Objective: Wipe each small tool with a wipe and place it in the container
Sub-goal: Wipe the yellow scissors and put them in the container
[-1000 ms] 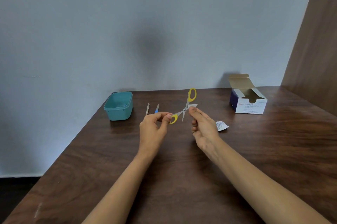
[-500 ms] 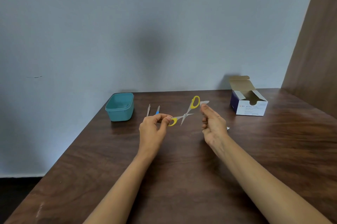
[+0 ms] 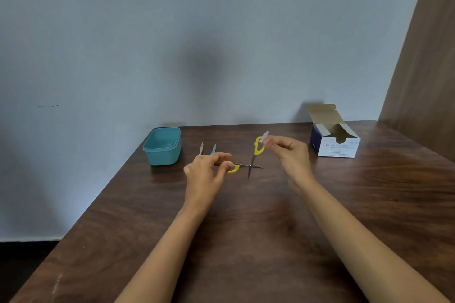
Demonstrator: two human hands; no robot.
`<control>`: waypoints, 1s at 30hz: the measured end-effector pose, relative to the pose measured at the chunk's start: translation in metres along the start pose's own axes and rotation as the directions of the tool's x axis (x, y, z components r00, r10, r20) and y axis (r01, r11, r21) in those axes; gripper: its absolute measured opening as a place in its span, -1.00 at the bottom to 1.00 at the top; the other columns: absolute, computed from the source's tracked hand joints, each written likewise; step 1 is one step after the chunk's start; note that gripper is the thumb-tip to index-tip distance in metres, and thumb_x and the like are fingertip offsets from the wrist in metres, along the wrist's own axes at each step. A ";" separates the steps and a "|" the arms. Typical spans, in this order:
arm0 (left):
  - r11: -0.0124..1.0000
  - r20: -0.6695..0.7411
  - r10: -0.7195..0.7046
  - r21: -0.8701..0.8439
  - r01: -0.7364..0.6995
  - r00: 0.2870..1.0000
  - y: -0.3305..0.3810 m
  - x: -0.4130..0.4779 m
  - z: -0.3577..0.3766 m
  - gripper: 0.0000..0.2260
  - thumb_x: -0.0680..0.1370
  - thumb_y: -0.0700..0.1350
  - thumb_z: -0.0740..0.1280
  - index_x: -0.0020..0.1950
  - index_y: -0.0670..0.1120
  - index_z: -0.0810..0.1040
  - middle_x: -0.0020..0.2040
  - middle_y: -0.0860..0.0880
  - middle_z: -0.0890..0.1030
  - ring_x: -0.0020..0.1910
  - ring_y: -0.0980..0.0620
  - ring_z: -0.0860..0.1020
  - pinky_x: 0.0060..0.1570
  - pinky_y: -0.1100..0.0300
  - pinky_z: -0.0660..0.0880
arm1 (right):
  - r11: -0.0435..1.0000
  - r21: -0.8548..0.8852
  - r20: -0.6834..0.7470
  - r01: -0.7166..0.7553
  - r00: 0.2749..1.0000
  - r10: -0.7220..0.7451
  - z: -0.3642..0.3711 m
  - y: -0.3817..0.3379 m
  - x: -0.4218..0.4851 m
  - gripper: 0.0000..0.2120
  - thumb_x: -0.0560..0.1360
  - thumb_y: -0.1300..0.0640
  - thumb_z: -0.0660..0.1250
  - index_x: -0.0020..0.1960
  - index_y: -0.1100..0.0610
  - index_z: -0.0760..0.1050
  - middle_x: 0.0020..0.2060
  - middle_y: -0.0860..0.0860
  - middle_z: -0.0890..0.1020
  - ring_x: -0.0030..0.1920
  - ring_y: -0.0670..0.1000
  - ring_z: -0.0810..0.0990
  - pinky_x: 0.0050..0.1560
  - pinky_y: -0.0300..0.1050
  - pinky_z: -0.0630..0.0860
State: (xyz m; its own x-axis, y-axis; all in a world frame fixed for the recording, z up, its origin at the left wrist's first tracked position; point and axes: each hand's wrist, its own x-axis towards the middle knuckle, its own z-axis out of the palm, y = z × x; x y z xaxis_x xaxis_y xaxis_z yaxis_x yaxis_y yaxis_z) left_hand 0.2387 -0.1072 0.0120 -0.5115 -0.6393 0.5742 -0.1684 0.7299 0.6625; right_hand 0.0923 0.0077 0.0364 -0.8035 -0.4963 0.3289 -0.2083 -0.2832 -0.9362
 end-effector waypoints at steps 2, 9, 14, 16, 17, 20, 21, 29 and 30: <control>1.000 -0.007 0.011 0.012 -0.011 1.000 0.001 -0.002 0.002 -0.86 0.51 -0.02 0.40 0.06 0.09 0.64 -0.23 0.24 0.59 0.00 0.20 0.49 0.22 -0.15 0.37 | 0.980 -0.139 0.055 0.139 0.990 -0.133 0.006 -0.001 -0.005 -0.85 0.43 0.23 0.45 -0.24 0.01 0.67 -0.37 -0.20 0.66 -0.30 -0.22 0.51 -0.17 -0.36 0.40; 0.999 -0.039 0.034 -0.021 -0.035 0.999 0.001 -0.002 0.002 -0.74 0.49 0.00 0.43 0.17 0.04 0.59 -0.31 0.24 0.55 -0.02 0.22 0.47 0.21 -0.15 0.38 | 0.803 -0.457 0.191 0.383 0.924 -0.332 0.020 0.008 -0.018 -0.90 0.43 0.06 0.45 -0.16 -0.15 0.67 -0.25 -0.25 0.65 -0.01 -0.07 0.51 0.09 0.08 0.42; 0.999 -0.044 0.054 0.004 -0.054 0.998 0.000 -0.002 0.003 -0.72 0.50 -0.02 0.42 0.20 0.04 0.57 -0.30 0.27 0.52 -0.03 0.25 0.42 0.23 -0.09 0.36 | 0.758 -0.490 0.213 0.430 0.902 -0.375 0.023 0.010 -0.017 -0.92 0.42 0.02 0.42 -0.13 -0.14 0.67 -0.25 -0.17 0.66 -0.04 -0.03 0.49 0.03 0.19 0.41; 0.998 -0.047 0.057 0.011 -0.056 0.997 0.000 -0.002 0.003 -0.72 0.50 -0.02 0.42 0.21 0.04 0.57 -0.30 0.28 0.51 -0.02 0.25 0.42 0.24 -0.07 0.34 | 0.755 -0.493 0.212 0.432 0.902 -0.377 0.024 0.011 -0.017 -0.90 0.41 -0.02 0.39 -0.13 -0.14 0.67 -0.25 -0.17 0.66 -0.04 -0.03 0.49 0.02 0.19 0.42; 0.998 -0.049 0.056 0.014 -0.055 0.997 0.000 -0.002 0.003 -0.72 0.50 -0.02 0.42 0.20 0.04 0.57 -0.30 0.28 0.51 -0.02 0.25 0.41 0.23 -0.06 0.34 | 0.752 -0.498 0.213 0.433 0.901 -0.377 0.025 0.011 -0.017 -0.89 0.40 -0.03 0.38 -0.13 -0.13 0.67 -0.25 -0.17 0.66 -0.05 -0.03 0.48 0.02 0.19 0.42; 0.998 -0.044 0.050 0.026 -0.049 0.998 -0.001 -0.003 0.003 -0.76 0.50 -0.02 0.42 0.16 0.06 0.59 -0.30 0.28 0.50 -0.03 0.23 0.43 0.23 -0.05 0.33 | 0.736 -0.515 0.225 0.439 0.898 -0.378 0.026 0.013 -0.017 -0.90 0.40 -0.01 0.39 -0.13 -0.13 0.68 -0.27 -0.20 0.63 -0.06 -0.05 0.47 0.03 0.17 0.42; 0.998 -0.046 0.052 0.023 -0.051 0.998 0.000 -0.002 0.003 -0.78 0.50 -0.02 0.42 0.14 0.05 0.61 -0.30 0.29 0.50 -0.03 0.21 0.45 0.21 -0.06 0.34 | 0.741 -0.511 0.222 0.436 0.899 -0.376 0.026 0.014 -0.017 -0.91 0.41 0.01 0.41 -0.13 -0.13 0.67 -0.27 -0.23 0.63 -0.05 -0.06 0.48 0.04 0.14 0.42; 0.998 -0.026 0.059 0.012 -0.059 0.998 0.003 -0.004 0.006 -0.77 0.50 -0.02 0.41 0.16 0.07 0.59 -0.26 0.26 0.53 0.02 0.21 0.44 0.21 0.05 0.28 | 0.787 -0.456 0.185 0.416 0.909 -0.373 0.025 0.008 -0.020 -0.91 0.40 0.02 0.43 -0.15 -0.17 0.65 -0.27 -0.37 0.63 -0.06 -0.19 0.49 0.03 -0.15 0.40; 0.998 -0.037 0.054 -0.012 -0.054 0.998 0.002 -0.003 0.005 -0.77 0.50 -0.02 0.42 0.15 0.06 0.59 -0.27 0.27 0.53 0.02 0.20 0.45 0.21 -0.02 0.33 | 0.788 -0.467 0.185 0.400 0.916 -0.356 0.024 0.009 -0.018 -0.92 0.40 -0.01 0.43 -0.17 -0.20 0.65 -0.26 -0.34 0.64 -0.04 -0.16 0.49 0.07 -0.04 0.42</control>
State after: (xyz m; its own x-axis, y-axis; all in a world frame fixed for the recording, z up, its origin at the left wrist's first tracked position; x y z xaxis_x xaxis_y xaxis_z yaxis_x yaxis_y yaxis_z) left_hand 0.2357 -0.1027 0.0089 -0.4887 -0.6076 0.6261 -0.1302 0.7604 0.6363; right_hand 0.1188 -0.0054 0.0253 -0.5587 -0.5059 0.6572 -0.7465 -0.0383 -0.6642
